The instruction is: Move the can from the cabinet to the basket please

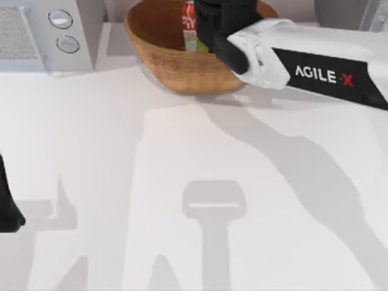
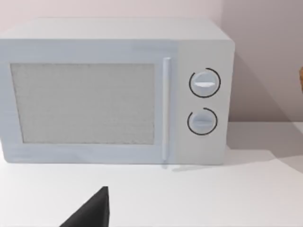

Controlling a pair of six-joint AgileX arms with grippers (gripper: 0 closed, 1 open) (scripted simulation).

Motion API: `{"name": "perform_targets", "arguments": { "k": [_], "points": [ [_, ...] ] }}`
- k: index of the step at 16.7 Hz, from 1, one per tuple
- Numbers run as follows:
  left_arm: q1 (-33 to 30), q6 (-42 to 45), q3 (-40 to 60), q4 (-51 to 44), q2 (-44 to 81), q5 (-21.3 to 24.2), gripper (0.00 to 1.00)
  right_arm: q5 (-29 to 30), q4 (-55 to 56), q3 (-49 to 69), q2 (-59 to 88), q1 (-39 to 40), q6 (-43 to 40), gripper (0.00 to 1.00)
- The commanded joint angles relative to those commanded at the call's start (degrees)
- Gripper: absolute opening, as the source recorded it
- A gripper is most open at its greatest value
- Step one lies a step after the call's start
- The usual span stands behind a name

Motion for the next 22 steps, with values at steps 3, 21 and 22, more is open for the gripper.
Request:
{"name": "perform_targets", "arguments": {
  "k": [3,21,22],
  "points": [
    [0.00,0.00,0.00,0.00,0.00,0.00,1.00,-1.92,-1.83,-9.79,-10.53,-1.69,-0.21,1.00],
    [0.00,0.00,0.00,0.00,0.00,0.00,1.00,-31.37,-22.87,-92.35,-119.40,-30.18,-0.79,1.00],
    [0.00,0.00,0.00,0.00,0.00,0.00,1.00,-32.86,-23.85,-95.27,-122.67,-31.67,-0.78,1.00]
  ]
}}
